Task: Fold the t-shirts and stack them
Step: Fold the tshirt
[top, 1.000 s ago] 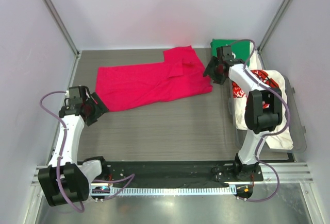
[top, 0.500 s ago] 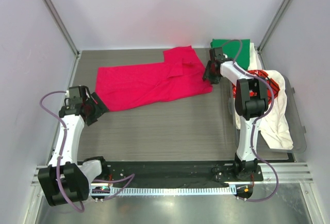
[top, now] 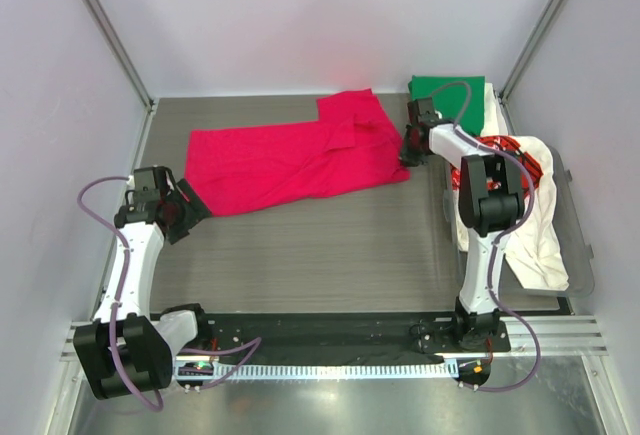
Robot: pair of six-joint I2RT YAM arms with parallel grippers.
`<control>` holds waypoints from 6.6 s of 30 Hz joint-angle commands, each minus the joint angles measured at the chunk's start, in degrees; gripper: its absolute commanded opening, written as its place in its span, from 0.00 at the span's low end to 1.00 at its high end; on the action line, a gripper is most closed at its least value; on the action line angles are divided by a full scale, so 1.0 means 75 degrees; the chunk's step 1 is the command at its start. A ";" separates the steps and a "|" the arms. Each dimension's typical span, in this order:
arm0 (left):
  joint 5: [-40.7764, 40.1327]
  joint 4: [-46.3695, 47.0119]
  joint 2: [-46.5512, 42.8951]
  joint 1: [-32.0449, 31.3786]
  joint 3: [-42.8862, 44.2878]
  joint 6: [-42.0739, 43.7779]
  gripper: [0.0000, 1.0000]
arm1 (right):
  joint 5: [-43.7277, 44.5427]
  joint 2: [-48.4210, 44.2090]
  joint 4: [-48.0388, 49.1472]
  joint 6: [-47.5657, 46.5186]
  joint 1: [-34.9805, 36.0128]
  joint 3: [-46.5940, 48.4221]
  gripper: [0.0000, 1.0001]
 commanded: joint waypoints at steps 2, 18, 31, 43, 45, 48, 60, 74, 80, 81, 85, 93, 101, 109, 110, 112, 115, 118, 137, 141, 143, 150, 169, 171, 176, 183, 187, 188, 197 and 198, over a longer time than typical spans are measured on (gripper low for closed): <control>0.0017 0.0189 -0.0055 -0.0010 0.0020 0.0061 0.70 | 0.0089 -0.1422 -0.0162 -0.0070 0.0023 -0.0487 0.01; -0.0944 0.0433 0.0365 0.0061 0.0114 -0.0618 0.71 | 0.0113 -0.6018 0.0599 0.1147 0.0034 -0.6473 0.01; -0.1190 0.1570 0.3307 0.0143 0.1250 -0.1861 0.64 | 0.0125 -0.5573 0.0599 0.1289 0.0034 -0.6816 0.01; -0.1975 0.2332 0.5030 0.0143 0.1591 -0.2646 0.60 | -0.0109 -0.5620 0.0623 0.1137 0.0011 -0.6769 0.01; -0.2116 0.2426 0.5147 0.0155 0.1579 -0.2693 0.58 | -0.0110 -0.5562 0.0611 0.1102 0.0023 -0.6734 0.01; -0.2187 0.2613 0.5324 0.0155 0.1626 -0.2845 0.33 | -0.0121 -0.5561 0.0576 0.1055 0.0011 -0.6699 0.01; -0.2223 0.1759 0.2833 0.0599 0.0504 -0.2834 0.00 | 0.0148 -0.6416 -0.0549 0.1031 -0.0001 -0.6020 0.01; -0.0700 -0.0069 -0.0828 0.2064 -0.1305 -0.2554 0.95 | 0.0149 -0.8198 -0.1754 0.1991 0.0023 -0.6711 0.32; 0.0436 -0.0538 -0.0291 0.2252 -0.0228 -0.1443 1.00 | 0.0102 -0.8374 -0.2061 0.1958 0.0034 -0.5905 0.86; 0.0577 -0.0538 -0.0255 0.2241 -0.0087 -0.1138 1.00 | 0.0078 -0.8339 -0.2003 0.1957 0.0023 -0.5763 0.85; 0.0194 -0.0737 -0.0091 0.1786 0.0277 -0.0328 1.00 | -0.0378 -0.7557 -0.1242 0.1198 0.0034 -0.4862 0.85; -0.0511 -0.0435 0.0180 0.0333 0.0151 -0.0033 1.00 | -0.0848 -0.3038 -0.0971 0.0212 0.0093 -0.0146 0.85; -0.0160 -0.0339 0.0379 -0.0244 0.0161 0.0037 1.00 | -0.1105 0.0962 -0.0749 -0.0328 0.0163 0.4031 0.85; -0.0312 -0.0304 0.0215 -0.0478 0.0126 -0.0010 1.00 | -0.0312 0.3508 -0.0329 -0.1030 0.0362 0.6847 0.80; -0.0347 -0.0304 0.0226 -0.0548 0.0126 -0.0010 1.00 | -0.0158 0.3660 -0.0199 -0.1124 0.0386 0.6836 0.79; -0.0359 -0.0292 0.0238 -0.0572 0.0126 -0.0022 1.00 | 0.0299 0.3801 0.0058 -0.1404 0.0444 0.6836 0.78; -0.0347 -0.0304 0.0238 -0.0595 0.0126 -0.0022 1.00 | 0.0685 0.4082 0.0200 -0.1582 0.0515 0.6894 0.75; -0.0359 -0.0292 0.0226 -0.0607 0.0114 -0.0022 1.00 | 0.0804 0.4329 0.0236 -0.1699 0.0538 0.6942 0.70; -0.0523 -0.0339 0.0273 -0.0666 0.0126 -0.0022 1.00 | 0.0419 0.4294 0.0060 -0.1466 0.0667 0.6099 0.04; -0.0732 -0.0386 0.0367 -0.0701 0.0137 -0.0057 1.00 | 0.0113 0.3898 0.0375 -0.1348 0.0632 0.5560 0.01; -0.0921 -0.0386 0.0378 -0.0689 0.0172 -0.0103 0.99 | 0.0066 0.3570 0.0656 -0.1220 0.0632 0.4931 0.01; -0.1506 0.0867 0.2027 -0.0689 0.1794 -0.0420 0.99 | -0.0461 0.2197 0.2835 -0.0890 0.0620 0.2549 0.01; -0.2035 0.0458 0.8886 0.0026 0.8012 -0.0326 0.79 | -0.1258 0.2185 0.3001 -0.0492 0.0339 0.2207 0.01; -0.1882 0.0446 0.9003 0.0014 0.7989 -0.0408 0.75 | -0.1281 0.2196 0.3013 -0.0434 0.0339 0.2219 0.01; -0.1941 0.0528 0.8898 0.0014 0.7474 -0.0666 0.69 | -0.1387 0.2232 0.3025 -0.0282 0.0292 0.2242 0.01; -0.2128 0.0634 0.8898 -0.0103 0.7122 -0.0725 0.63 | -0.1445 0.2302 0.3013 -0.0199 0.0245 0.2219 0.01; -0.2374 0.0575 0.8933 -0.0302 0.7110 -0.0643 0.60 | -0.1481 0.2302 0.3025 -0.0188 0.0245 0.2242 0.01; -0.2421 0.0575 0.8922 -0.0314 0.7098 -0.0643 0.59 | -0.1469 0.2302 0.3013 -0.0176 0.0245 0.2242 0.01; -0.2854 0.0528 0.8746 -0.0583 0.6934 -0.0596 0.54 | -0.1551 0.2361 0.3025 -0.0094 0.0210 0.2266 0.01; -0.2866 0.0528 0.8757 -0.0607 0.6923 -0.0584 0.54 | -0.1574 0.2372 0.3025 -0.0082 0.0187 0.2266 0.01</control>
